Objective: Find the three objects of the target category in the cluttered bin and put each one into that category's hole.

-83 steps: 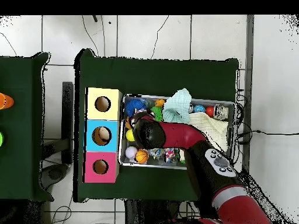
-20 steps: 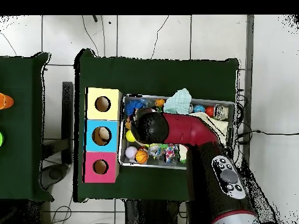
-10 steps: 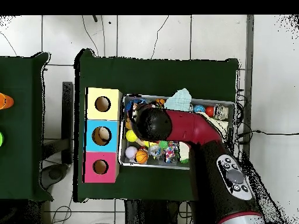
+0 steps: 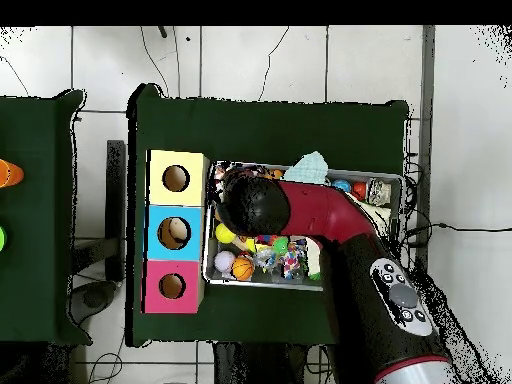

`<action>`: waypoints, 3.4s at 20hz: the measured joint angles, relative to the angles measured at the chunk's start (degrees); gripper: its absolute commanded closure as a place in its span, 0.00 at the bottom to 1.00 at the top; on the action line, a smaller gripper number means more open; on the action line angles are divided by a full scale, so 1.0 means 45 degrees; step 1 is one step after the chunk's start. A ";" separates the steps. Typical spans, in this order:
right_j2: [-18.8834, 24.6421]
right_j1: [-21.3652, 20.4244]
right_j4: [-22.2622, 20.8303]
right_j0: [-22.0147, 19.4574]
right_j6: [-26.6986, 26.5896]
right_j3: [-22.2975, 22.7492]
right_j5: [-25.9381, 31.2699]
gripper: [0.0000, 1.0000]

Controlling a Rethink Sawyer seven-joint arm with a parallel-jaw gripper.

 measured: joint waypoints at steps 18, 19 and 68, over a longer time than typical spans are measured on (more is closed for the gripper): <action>0.1300 0.1132 -0.0058 0.0071 0.0000 0.0061 -0.2444 1.00; 0.1300 0.1222 -0.0071 0.0164 0.0000 0.0066 -0.2444 1.00; -0.1300 0.1237 -0.0081 0.3141 0.0003 0.0018 -0.2984 1.00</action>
